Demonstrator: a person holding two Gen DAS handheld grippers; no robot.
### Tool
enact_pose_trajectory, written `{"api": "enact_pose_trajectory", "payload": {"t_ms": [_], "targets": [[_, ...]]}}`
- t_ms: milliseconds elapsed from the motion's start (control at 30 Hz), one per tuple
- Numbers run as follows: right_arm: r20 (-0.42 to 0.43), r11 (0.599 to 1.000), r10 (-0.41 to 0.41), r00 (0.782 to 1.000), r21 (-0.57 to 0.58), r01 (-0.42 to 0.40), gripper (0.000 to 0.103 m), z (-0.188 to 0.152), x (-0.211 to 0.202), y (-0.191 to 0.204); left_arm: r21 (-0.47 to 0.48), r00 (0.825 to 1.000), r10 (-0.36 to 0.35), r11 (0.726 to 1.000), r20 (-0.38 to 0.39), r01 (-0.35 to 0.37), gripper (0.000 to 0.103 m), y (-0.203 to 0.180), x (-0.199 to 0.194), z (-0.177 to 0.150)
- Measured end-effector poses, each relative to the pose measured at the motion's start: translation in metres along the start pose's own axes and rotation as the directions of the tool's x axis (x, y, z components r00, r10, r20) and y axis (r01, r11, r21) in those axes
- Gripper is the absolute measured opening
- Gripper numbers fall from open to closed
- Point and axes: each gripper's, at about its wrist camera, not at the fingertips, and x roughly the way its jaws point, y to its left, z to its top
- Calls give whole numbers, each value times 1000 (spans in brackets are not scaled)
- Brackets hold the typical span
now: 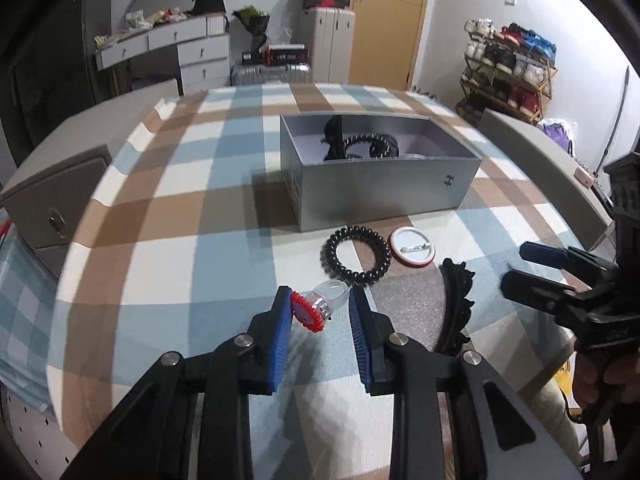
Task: Organize jewelry
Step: 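Lower the left gripper onto the small red-capped clear bottle and grasp it, then lower the right gripper onto the plain white pin badge and grasp it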
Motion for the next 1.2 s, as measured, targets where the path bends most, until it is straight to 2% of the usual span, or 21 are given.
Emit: {"api": "enact_pose_trajectory", "payload": {"t_ms": [367, 533, 600, 733, 967, 1067, 1200], "targets": [[-22, 992, -45, 999, -120, 42, 99, 18, 22, 28, -54, 998, -13, 998, 68, 17, 23, 28, -22, -8], [-68, 990, -24, 997, -138, 14, 87, 27, 38, 34, -87, 996, -23, 996, 81, 30, 23, 41, -24, -14], [-82, 991, -16, 997, -137, 4, 86, 30, 44, 35, -95, 996, -34, 995, 85, 42, 23, 45, -27, -17], [-106, 988, -27, 994, -153, 11, 77, 31, 51, 38, -112, 995, -41, 992, 91, 51, 23, 53, -30, -22], [-118, 980, -69, 991, -194, 45, 70, 31, 59, 45, -151, 994, -53, 986, 93, 67, 23, 65, -29, -27], [-135, 978, -67, 989, -204, 39, 58, 32, 63, 46, -154, 994, -56, 986, 94, 70, 23, 65, -30, -29], [-137, 973, -75, 988, -229, 42, 54, 32, 66, 49, -141, 993, -56, 987, 101, 70, 23, 63, -33, -31]]}}
